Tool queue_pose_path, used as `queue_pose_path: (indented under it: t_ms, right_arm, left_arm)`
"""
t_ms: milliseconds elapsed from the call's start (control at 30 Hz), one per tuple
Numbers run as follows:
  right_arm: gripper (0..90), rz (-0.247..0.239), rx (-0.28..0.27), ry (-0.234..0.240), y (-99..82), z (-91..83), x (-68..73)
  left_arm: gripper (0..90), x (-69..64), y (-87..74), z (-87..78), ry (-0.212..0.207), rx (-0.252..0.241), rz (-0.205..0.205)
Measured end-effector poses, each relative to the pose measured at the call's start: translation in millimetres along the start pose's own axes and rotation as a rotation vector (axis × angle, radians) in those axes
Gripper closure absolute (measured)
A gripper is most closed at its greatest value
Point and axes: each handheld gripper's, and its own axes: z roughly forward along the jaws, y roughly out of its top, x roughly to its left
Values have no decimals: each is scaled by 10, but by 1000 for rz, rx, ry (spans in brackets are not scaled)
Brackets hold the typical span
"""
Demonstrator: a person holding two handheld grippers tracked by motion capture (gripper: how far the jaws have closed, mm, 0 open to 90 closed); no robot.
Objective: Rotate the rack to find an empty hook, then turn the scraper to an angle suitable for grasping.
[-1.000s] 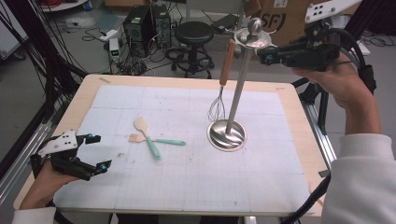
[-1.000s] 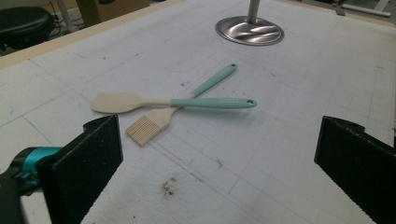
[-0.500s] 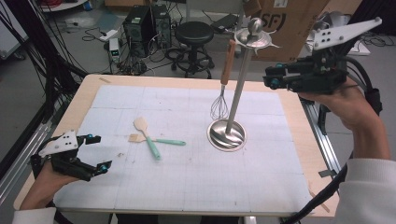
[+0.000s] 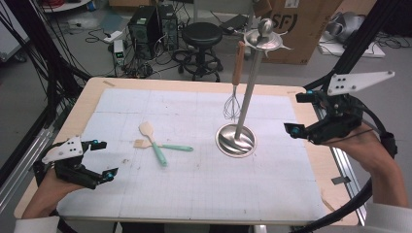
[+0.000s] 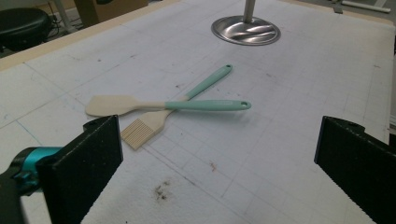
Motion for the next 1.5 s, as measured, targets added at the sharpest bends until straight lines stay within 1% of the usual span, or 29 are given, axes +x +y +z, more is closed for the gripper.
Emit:
queue_pose_path:
  t_ms: [33,67,133,200,233,267,333,467,533,633,733,800,900,1067,1100,1167,1233,1333,1400,1433,1500]
  right_arm:
    - [5,9,-7,-2,-42,-6,16]
    - [5,1,-14,-17,-81,-10,22]
    - [5,15,-18,-13,-162,-12,51]
    - [6,15,-24,-27,-243,4,64]
    - [6,15,-24,-27,-243,4,64]
    - [5,19,-19,-25,-322,41,80]
    - [5,16,-19,-30,-393,93,101]
    - [5,17,-23,-20,-503,225,152]
    - [5,10,-25,-27,-548,295,174]
    - [5,10,-34,-16,-623,401,213]
    - [5,20,-46,-26,-708,496,236]
    - [5,25,-44,-12,-777,565,232]
    - [6,46,-41,6,-888,657,229]
    - [6,61,-24,14,-1070,811,198]
    - [5,61,-23,20,-1104,839,196]
    - [5,65,-16,25,-1162,899,190]
    - [6,70,-6,21,-1206,954,191]
    - [6,72,-17,28,-1264,1003,201]
    - [5,80,-29,28,-1297,1014,217]
    - [6,79,-30,28,-1315,1022,225]
    - [6,86,-24,39,-1337,1040,224]
  left_arm:
    - [16,-1,3,3,-1,1,4]
    - [17,-5,6,4,0,3,5]
    - [16,-13,13,7,-2,2,7]
    - [17,-16,17,8,-3,1,9]
    - [17,-16,17,8,-3,1,9]
    - [17,-18,22,7,-4,2,12]
    - [17,-22,25,8,-3,1,13]
    - [17,-22,35,-7,1,-2,16]
    - [17,-22,35,-14,1,-5,15]
    - [17,-16,29,-19,2,-3,15]
    - [17,-15,22,-17,3,-2,13]
    - [16,-19,23,-9,-1,-3,16]
    - [17,-23,28,5,-4,-1,18]
    - [17,-34,35,28,1,4,18]
    - [17,-33,37,29,-2,4,23]
    - [17,-39,39,35,-4,3,20]
    - [17,-39,42,44,-3,7,25]
    - [17,-44,40,50,-6,4,25]
    - [17,-38,41,40,4,-16,28]
    - [17,-38,41,36,3,-22,23]
    - [17,-20,43,34,-3,-23,27]
